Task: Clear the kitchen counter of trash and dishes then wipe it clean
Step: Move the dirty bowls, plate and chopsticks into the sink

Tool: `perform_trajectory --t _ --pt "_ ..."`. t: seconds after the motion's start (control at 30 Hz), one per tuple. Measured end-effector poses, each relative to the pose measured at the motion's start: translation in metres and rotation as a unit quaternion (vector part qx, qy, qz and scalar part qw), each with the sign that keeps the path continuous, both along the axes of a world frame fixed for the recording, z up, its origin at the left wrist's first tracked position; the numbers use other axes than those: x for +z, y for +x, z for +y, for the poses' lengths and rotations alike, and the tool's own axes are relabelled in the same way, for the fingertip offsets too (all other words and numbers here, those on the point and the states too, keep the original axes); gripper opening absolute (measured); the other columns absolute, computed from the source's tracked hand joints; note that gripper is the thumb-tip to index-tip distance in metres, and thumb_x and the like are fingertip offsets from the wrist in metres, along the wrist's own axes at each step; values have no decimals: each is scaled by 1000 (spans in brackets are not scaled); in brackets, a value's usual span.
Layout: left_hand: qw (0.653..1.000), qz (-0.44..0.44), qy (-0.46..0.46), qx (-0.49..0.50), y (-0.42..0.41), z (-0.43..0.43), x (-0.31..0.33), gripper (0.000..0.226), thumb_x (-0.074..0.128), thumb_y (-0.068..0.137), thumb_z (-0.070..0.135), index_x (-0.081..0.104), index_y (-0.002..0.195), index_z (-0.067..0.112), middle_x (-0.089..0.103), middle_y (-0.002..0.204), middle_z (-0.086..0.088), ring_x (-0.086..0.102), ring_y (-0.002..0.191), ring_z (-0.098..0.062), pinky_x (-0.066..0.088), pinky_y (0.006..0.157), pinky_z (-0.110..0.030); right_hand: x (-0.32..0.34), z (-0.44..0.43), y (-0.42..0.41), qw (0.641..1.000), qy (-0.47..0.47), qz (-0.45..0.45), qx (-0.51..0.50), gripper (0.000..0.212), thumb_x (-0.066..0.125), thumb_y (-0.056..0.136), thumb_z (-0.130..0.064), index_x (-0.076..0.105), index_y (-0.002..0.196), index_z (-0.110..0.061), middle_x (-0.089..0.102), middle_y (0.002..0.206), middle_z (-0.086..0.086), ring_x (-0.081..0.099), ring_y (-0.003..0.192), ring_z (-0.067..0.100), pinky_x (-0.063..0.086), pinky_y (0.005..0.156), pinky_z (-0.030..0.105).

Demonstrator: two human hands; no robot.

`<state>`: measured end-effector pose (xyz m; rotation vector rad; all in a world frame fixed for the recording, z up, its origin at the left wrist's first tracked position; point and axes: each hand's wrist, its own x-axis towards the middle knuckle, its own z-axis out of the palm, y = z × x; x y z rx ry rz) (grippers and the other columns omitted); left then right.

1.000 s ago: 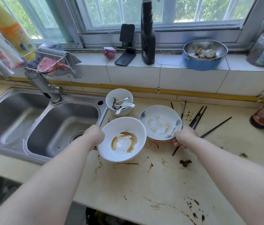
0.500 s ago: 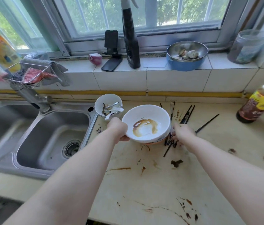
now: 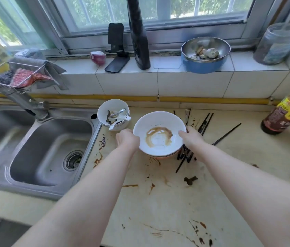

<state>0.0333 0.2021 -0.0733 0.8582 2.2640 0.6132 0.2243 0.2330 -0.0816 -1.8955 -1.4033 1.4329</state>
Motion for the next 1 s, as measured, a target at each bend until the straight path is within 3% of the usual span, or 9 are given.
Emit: perform_trajectory --t 0.1,0.23,0.33,0.4,0.57,0.67,0.83,0.9,1.0 --pt "996 -88 -25 16 3 -3 -8 36 49 84 8 58 119 4 63 110 -16 64 97 -34 57 87 -42 -3 2 -3 1000 -19 1 2 44 41 94 -18 42 139 -17 55 127 9 52 108 28 45 88 37" --pt "977 -210 -11 36 11 -11 -14 42 53 86 7 47 127 2 61 108 -15 65 100 -31 55 91 -46 -1 1 -3 998 -42 35 -26 46 41 92 -8 44 137 -13 53 129 13 50 115 31 44 96 41" --pt "980 -194 -2 49 11 -18 -16 45 46 85 2 40 130 5 53 95 -8 61 104 -33 54 93 -46 -2 -5 -3 993 -72 53 -72 55 49 85 -10 39 140 -10 50 134 13 49 120 32 42 103 47" --pt "982 -184 -10 45 8 -24 -16 48 42 85 3 36 133 6 49 98 -8 59 105 -33 53 93 -45 -6 -14 -7 989 -89 59 -106 57 53 80 -10 41 136 -6 52 131 14 52 117 32 44 102 46" --pt "983 -178 -38 6 -20 -49 -9 47 40 86 5 35 134 7 49 96 -8 59 105 -32 52 89 -37 -3 -53 -37 988 -85 11 -127 44 51 81 -5 46 125 -3 53 115 15 51 103 31 44 80 33" --pt "980 -185 -60 -30 -50 -68 -7 50 40 80 4 39 130 7 53 101 -12 59 104 -35 53 92 -45 -5 -77 -64 987 -78 -12 -136 55 50 74 -4 45 129 1 54 121 18 51 98 33 41 70 30" --pt "973 -207 -65 -81 -95 -106 -6 44 36 76 4 44 119 9 58 102 -15 63 96 -34 56 87 -48 -18 -127 -115 978 -92 -27 -188 52 49 79 0 45 131 3 54 124 21 50 96 32 42 73 32" --pt "971 -212 -58 -94 -107 -116 -9 50 35 74 6 43 123 12 59 105 -15 64 95 -34 57 86 -49 -21 -141 -126 972 -84 -21 -218 51 48 80 1 45 131 3 55 120 19 50 97 31 42 74 32" --pt "969 -228 -50 -84 -123 -129 -13 51 34 75 5 47 123 11 63 103 -14 65 94 -33 56 86 -48 -20 -156 -141 967 -53 -7 -248 50 48 80 2 46 130 1 56 124 19 54 110 37 48 86 38"
